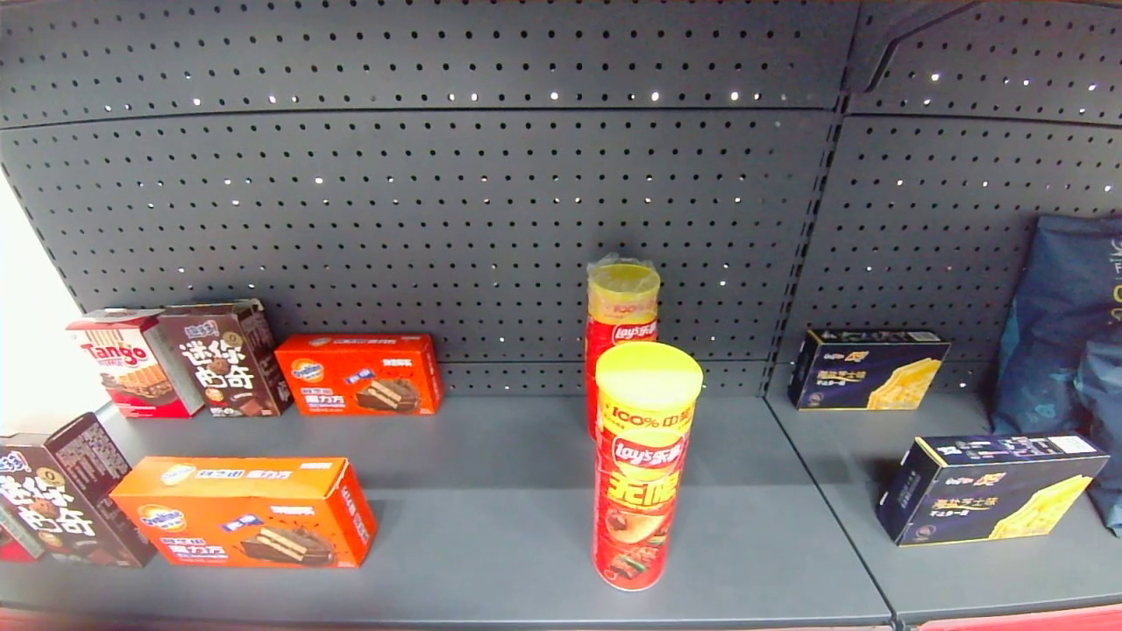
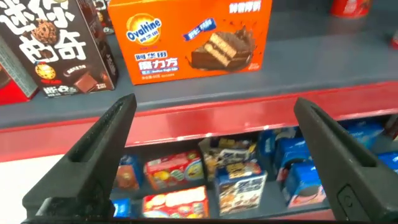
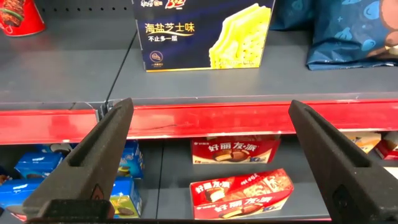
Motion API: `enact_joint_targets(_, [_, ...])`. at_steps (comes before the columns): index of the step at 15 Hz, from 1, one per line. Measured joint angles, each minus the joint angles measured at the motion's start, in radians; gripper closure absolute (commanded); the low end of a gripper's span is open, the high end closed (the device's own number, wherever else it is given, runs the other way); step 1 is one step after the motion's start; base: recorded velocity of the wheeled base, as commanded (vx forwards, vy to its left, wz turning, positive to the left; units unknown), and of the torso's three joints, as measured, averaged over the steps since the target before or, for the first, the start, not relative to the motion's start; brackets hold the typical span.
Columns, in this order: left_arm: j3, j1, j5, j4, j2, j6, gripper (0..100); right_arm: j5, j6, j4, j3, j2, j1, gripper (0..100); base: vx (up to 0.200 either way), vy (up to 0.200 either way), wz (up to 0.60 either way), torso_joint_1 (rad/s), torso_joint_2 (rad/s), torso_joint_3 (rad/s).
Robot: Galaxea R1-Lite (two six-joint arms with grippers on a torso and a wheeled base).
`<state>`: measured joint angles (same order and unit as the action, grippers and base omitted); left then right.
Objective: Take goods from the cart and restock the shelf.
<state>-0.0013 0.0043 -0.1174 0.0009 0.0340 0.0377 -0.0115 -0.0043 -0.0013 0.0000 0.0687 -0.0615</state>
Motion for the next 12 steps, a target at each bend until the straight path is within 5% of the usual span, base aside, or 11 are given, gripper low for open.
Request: enact_joint_targets(12, [0.000, -0.004, 0.003, -0.001, -0.034, -0.009, 0, 0.000, 0.004, 0.000, 0.000, 0.001, 0.000, 0, 0.000, 0.000, 0.00, 0.000, 0.00, 0.000])
